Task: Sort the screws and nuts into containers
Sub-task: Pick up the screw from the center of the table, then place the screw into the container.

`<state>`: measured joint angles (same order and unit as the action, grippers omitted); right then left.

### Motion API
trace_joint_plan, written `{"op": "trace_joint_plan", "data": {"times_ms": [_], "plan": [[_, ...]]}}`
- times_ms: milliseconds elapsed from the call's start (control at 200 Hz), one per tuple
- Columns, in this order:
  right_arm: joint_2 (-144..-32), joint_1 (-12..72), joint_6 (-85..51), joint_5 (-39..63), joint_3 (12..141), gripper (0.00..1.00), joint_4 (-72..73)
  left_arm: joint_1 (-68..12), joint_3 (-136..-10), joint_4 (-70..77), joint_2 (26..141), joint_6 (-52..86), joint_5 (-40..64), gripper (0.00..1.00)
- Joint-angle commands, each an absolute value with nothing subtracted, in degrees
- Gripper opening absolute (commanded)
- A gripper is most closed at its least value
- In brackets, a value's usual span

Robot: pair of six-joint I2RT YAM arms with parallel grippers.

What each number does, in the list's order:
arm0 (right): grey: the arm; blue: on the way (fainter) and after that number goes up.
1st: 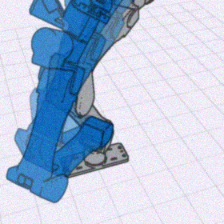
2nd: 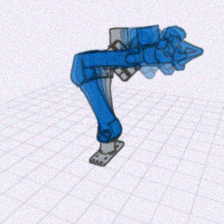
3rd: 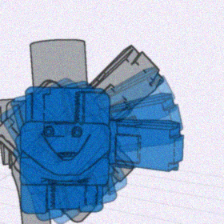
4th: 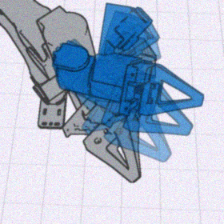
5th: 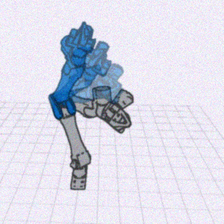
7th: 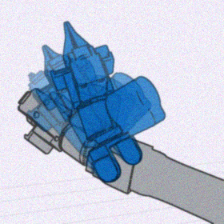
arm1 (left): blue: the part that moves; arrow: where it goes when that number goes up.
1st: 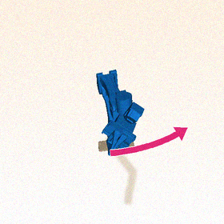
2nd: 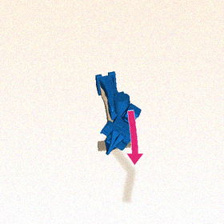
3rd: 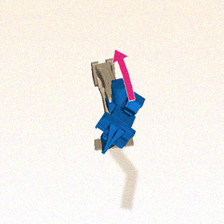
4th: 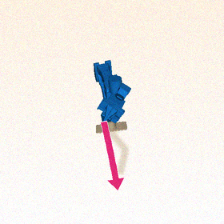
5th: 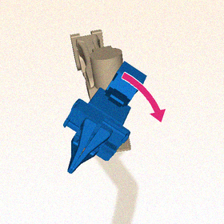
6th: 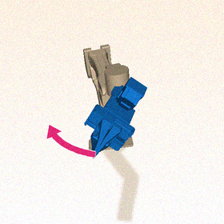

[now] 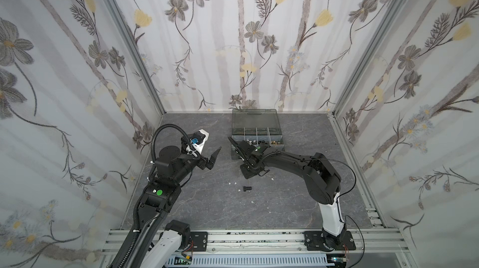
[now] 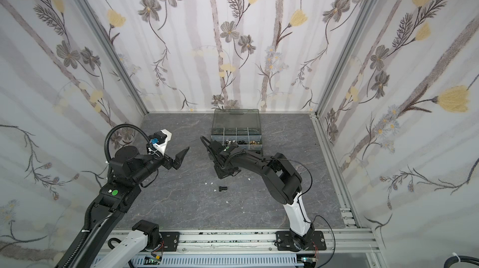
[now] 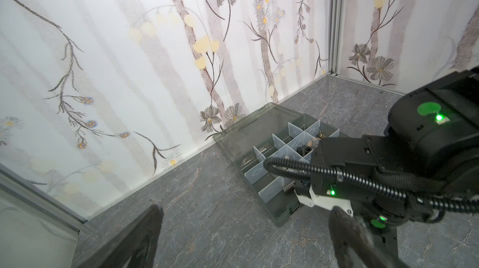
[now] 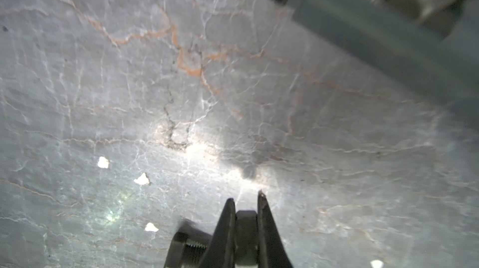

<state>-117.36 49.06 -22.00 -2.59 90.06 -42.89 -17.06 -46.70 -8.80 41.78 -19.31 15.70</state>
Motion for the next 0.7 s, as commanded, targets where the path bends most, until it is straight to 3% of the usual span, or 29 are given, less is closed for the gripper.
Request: {"op": "trace_joint_plan", "data": {"times_ms": [0,390,694], "plan": [[-116.66,45.93,-18.84,-6.44,93.27,0.08,-45.31,-17.08,-46.58,-6.73,41.75,-19.42,15.99,1.00],[-125.31,33.03,-11.51,-13.29,113.40,0.08,-46.26,-17.01,-46.67,-6.86,42.23,-19.57,15.63,1.00],[-133.63,29.95,-9.71,-12.47,119.97,0.09,-46.28,-17.04,-46.75,-6.94,42.58,-19.77,15.12,1.00]]}}
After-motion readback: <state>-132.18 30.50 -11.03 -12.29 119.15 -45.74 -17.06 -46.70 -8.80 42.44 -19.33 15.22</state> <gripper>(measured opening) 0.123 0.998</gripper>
